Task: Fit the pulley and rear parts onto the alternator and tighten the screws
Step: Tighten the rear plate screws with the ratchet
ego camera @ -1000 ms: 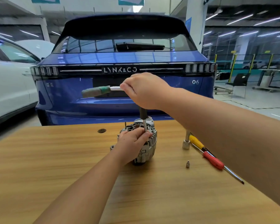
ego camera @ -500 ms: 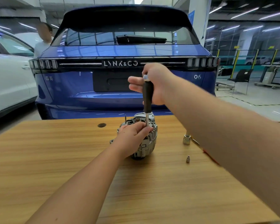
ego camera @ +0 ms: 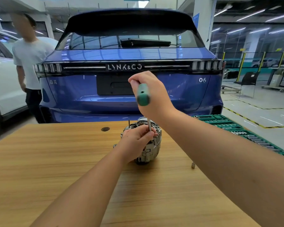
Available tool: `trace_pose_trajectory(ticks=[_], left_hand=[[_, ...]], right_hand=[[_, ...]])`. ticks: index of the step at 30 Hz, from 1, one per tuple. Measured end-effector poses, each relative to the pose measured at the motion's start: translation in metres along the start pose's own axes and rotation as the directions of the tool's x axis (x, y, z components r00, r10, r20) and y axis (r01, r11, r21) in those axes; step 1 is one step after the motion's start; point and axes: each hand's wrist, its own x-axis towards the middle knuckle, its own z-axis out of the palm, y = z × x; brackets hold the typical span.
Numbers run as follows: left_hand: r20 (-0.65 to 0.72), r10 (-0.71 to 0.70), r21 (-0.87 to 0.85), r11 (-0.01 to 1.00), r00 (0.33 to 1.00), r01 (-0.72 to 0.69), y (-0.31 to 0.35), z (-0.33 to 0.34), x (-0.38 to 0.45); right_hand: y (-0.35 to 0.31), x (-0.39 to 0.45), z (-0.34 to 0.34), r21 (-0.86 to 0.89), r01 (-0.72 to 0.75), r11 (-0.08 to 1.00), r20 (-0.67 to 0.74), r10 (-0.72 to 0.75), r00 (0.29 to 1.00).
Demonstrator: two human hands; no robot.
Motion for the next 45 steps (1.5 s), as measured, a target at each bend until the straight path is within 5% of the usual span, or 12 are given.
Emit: trace_pose_trajectory(ticks=[6, 15, 23, 25, 27, 29, 34, 36, 37, 39, 42, 45], left_hand=[[-0.042, 0.018, 0.010, 1.000, 0.999, -0.018, 0.000, 0.004, 0.000], [-0.053, 0.061, 0.023, 0.998, 0.997, -0.060, 0.006, 0.003, -0.007], [-0.038, 0.056, 0.045, 0.998, 0.998, -0.054, 0.010, 0.002, -0.012], [-0.037, 0.052, 0.051, 0.997, 0.998, -0.050, 0.009, 0.003, -0.011], [-0.044, 0.051, 0.050, 0.998, 0.998, -0.049, 0.007, 0.004, -0.009], [-0.047, 0.050, 0.041, 0.998, 0.998, -0.048, 0.004, 0.005, -0.007], [-0.047, 0.025, 0.051, 0.998, 0.999, -0.023, 0.003, 0.004, -0.003], [-0.048, 0.002, 0.048, 0.999, 0.999, 0.000, 0.002, 0.004, -0.002], [-0.047, -0.005, 0.048, 0.999, 0.999, 0.007, 0.001, 0.004, -0.001], [-0.046, -0.006, 0.051, 0.999, 0.999, 0.009, 0.000, 0.004, -0.001], [-0.057, 0.011, 0.053, 0.999, 0.998, -0.008, -0.001, 0.003, 0.000], [-0.068, 0.040, 0.049, 0.998, 0.997, -0.036, -0.001, 0.002, -0.001]], right_hand=[[0.004, 0.001, -0.007, -0.444, 0.098, 0.891, 0.026, -0.096, 0.995], [0.007, 0.007, -0.014, -0.590, 0.156, 0.792, 0.122, -0.103, 0.987], [-0.013, 0.041, -0.035, -0.749, 0.101, 0.655, 0.265, 0.156, 0.952], [-0.019, 0.049, -0.041, -0.640, -0.072, 0.765, 0.287, 0.325, 0.901], [-0.023, 0.050, -0.046, -0.286, -0.457, 0.842, 0.333, 0.535, 0.777], [-0.023, 0.044, -0.048, 0.144, -0.746, 0.650, 0.447, 0.630, 0.635], [-0.006, 0.028, -0.028, 0.730, -0.669, 0.139, 0.443, 0.649, 0.619], [0.000, 0.022, -0.021, 0.858, -0.507, 0.081, 0.322, 0.684, 0.655], [0.003, 0.018, -0.019, 0.889, -0.437, 0.137, 0.239, 0.676, 0.697], [0.010, 0.010, -0.016, 0.829, -0.361, 0.426, 0.048, 0.589, 0.807], [0.014, 0.000, -0.017, 0.375, -0.232, 0.897, -0.083, 0.282, 0.956], [0.015, 0.003, -0.019, -0.044, 0.006, 0.999, -0.043, -0.008, 0.999]])
